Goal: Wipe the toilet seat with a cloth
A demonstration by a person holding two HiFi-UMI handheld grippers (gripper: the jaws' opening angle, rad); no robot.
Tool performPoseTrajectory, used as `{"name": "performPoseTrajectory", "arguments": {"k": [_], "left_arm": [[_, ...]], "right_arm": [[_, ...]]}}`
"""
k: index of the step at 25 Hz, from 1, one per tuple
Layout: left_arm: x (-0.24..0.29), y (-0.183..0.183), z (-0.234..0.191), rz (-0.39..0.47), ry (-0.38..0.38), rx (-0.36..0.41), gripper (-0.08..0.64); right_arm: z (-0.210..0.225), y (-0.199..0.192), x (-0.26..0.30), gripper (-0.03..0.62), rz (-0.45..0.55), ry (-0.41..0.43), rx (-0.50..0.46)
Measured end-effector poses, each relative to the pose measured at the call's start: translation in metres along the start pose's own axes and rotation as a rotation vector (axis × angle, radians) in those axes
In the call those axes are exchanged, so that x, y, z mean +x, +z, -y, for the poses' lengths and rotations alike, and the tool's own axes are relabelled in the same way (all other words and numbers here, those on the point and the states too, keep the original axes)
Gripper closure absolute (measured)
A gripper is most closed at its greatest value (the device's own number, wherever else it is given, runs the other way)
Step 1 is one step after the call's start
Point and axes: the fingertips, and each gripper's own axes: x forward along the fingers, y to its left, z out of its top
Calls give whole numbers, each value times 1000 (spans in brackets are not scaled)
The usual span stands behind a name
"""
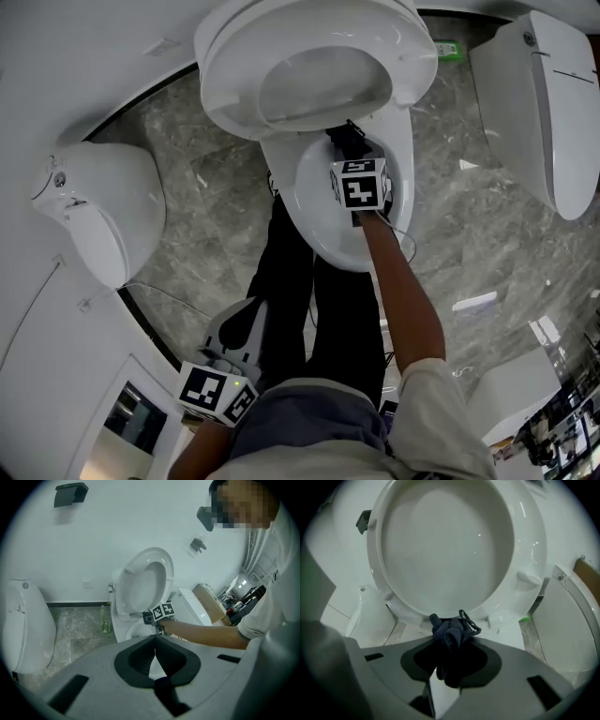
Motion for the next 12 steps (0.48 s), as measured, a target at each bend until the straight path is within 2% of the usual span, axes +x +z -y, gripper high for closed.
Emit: {"name": "performPoseTrajectory", "arguments": {"k": [4,12], "left_arm": [[1,0,14,0,-19,10,551],[-1,-4,22,3,-32,-23,551]], "right_arm": [[27,4,-11,491,2,-40,5],[64,21,-34,491,19,-101,-30]]}}
